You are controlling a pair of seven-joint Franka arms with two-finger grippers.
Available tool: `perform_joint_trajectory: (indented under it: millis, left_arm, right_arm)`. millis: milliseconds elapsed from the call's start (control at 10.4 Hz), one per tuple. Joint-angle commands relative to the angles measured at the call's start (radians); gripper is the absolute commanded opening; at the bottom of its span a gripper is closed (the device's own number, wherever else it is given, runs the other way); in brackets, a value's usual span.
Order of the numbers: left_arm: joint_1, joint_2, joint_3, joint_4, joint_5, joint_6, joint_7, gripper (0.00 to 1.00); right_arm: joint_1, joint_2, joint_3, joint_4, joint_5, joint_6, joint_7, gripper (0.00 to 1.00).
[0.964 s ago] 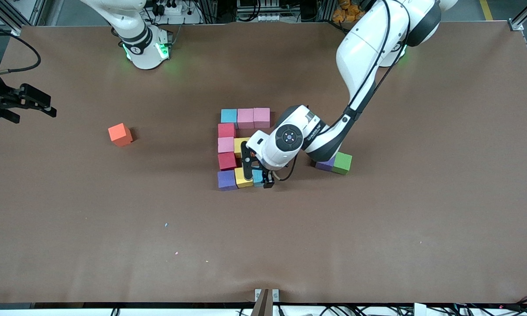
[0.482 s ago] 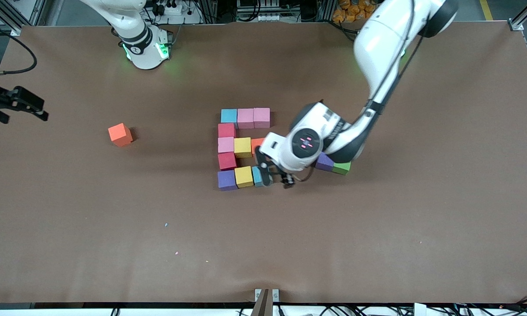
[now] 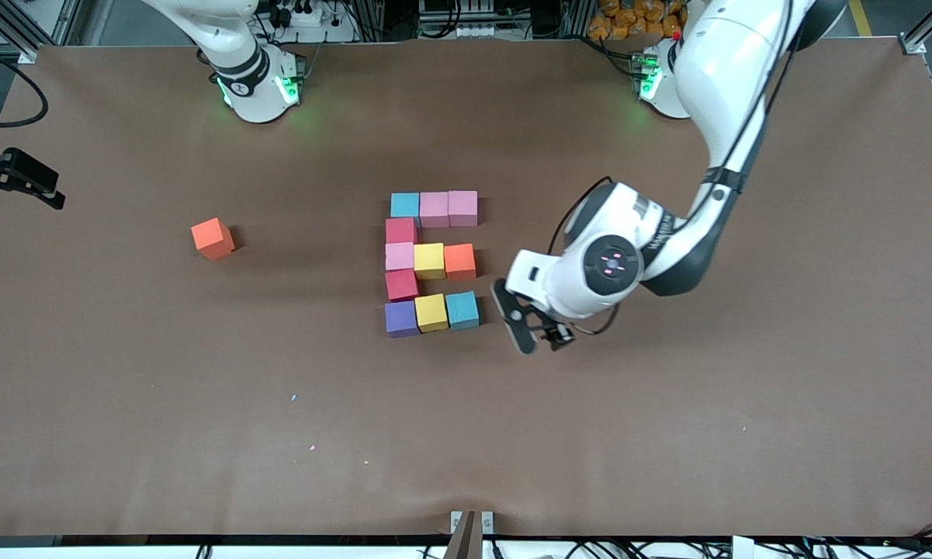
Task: Arrange 11 blocks into digit 3
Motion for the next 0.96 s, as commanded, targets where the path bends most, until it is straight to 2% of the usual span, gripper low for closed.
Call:
perform_joint_trajectory:
  millis: [0,193,289,386,482,578,675,868]
  left_arm:
    - [0.009,-0.067,-0.002,-0.019,0.001,-0.075,-0.194,1.00]
    - [0.030,-0.099,-0.004,-0.019,-0.002,-0.151,-0.352,1.00]
    - [0.041,-0.113,-0.004,-0.019,-0.002,-0.172,-0.435,1.00]
    - [0.038,-0.136,-0.002,-0.018,-0.001,-0.197,-0.519,1.00]
    - [0.042,-0.150,-0.001,-0.018,0.002,-0.223,-0.602,1.00]
    - [0.049,-0.177,0.002,-0.021,-0.002,-0.246,-0.676,1.00]
    - [0.035,-0.226,0.039,-0.046,-0.005,-0.248,-0.757,1.00]
    - [0.044,-0.346,0.073,-0.135,-0.024,-0.248,-0.849,1.00]
  right_arm:
    - [0.024,0.008,0.011,0.028,0.001,-0.011,0.018,1.00]
    - [0.023,0.008,-0.012,0.038,0.039,-0.055,0.021,1.00]
    - [0.069,0.008,-0.103,0.038,0.064,-0.074,0.011,1.00]
    - [0.200,0.008,-0.230,0.041,0.064,-0.074,0.020,1.00]
    - [0.209,0.006,-0.256,0.040,0.064,-0.071,0.019,1.00]
    - [0.206,0.006,-0.254,0.041,0.064,-0.077,0.018,1.00]
    - [0.205,0.008,-0.235,0.041,0.064,-0.065,0.020,1.00]
    - [0.208,0.009,-0.199,0.041,0.062,-0.021,0.047,1.00]
